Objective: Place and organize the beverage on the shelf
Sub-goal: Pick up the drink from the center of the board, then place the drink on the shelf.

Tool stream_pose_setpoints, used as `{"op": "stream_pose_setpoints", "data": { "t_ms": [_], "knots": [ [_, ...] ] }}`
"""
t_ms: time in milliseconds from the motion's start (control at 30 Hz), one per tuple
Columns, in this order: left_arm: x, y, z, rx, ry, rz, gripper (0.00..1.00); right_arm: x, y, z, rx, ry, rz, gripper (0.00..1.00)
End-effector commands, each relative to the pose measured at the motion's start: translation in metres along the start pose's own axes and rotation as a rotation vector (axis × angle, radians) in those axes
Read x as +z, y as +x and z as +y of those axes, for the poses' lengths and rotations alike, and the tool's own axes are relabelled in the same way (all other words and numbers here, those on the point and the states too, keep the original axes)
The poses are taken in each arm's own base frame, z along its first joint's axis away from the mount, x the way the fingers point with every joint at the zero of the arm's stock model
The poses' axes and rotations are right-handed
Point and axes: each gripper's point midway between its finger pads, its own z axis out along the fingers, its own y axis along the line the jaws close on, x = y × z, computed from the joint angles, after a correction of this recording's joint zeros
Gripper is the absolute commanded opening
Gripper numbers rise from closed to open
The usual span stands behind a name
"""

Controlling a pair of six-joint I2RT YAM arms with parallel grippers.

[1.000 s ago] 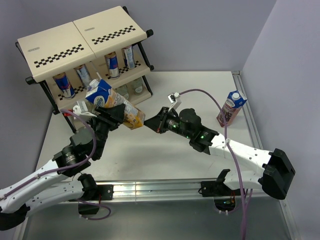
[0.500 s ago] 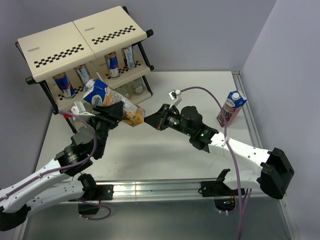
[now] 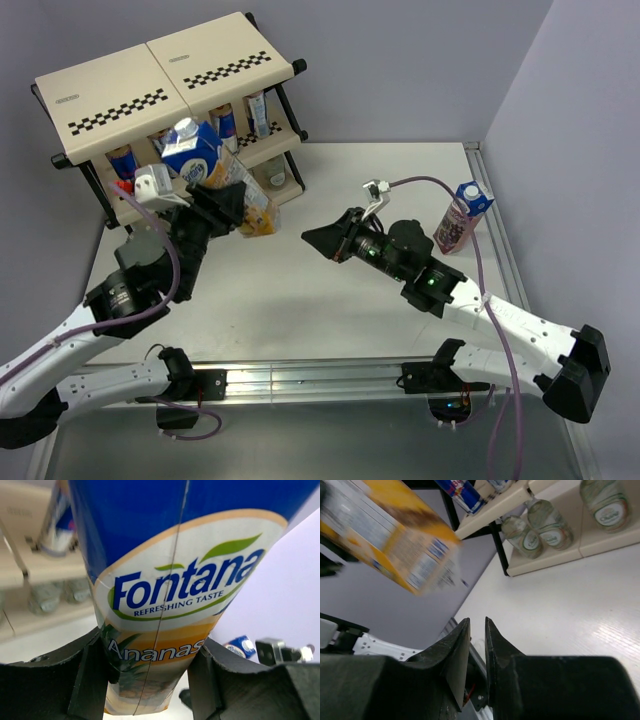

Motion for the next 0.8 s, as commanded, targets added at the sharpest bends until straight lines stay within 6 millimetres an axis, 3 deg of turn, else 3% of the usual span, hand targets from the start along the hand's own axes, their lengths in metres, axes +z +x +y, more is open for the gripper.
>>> {"op": "stream_pose_setpoints", "data": {
  "t_ms": [0, 100, 200, 333, 400, 433, 600, 767],
  "knots": [
    [-0.030, -0.156, -0.060, -0.243, 0.198, -0.330, 0.00, -0.011, -0.001, -0.015, -0.066, 0.072, -0.011, 0.26],
    [-0.032, -0.186, -0.063, -0.174, 0.165, -0.396, 0.00, -0.018, 0.000, -0.028, -0.095, 0.135, -0.014, 0.39],
    [-0.031, -0.217, -0.066, -0.100, 0.104, -0.467, 0.00, -0.025, 0.003, -0.041, -0.119, 0.185, -0.013, 0.46],
    [-0.033, -0.257, -0.061, 0.032, -0.026, -0.566, 0.00, -0.027, 0.008, -0.053, -0.135, 0.223, 0.002, 0.47],
    [-0.035, -0.280, -0.064, 0.018, -0.066, -0.624, 0.00, -0.027, 0.011, -0.056, -0.138, 0.233, 0.018, 0.46],
    [-0.036, -0.284, -0.055, 0.091, -0.141, -0.633, 0.00, -0.027, 0.013, -0.059, -0.141, 0.240, 0.024, 0.46],
    [-0.037, -0.315, -0.053, 0.175, -0.292, -0.721, 0.01, -0.025, 0.021, -0.062, -0.139, 0.239, 0.055, 0.46],
    [-0.019, -0.341, -0.053, 0.240, -0.363, -0.774, 0.01, -0.024, 0.026, -0.063, -0.135, 0.233, 0.075, 0.45]
  ]
}}
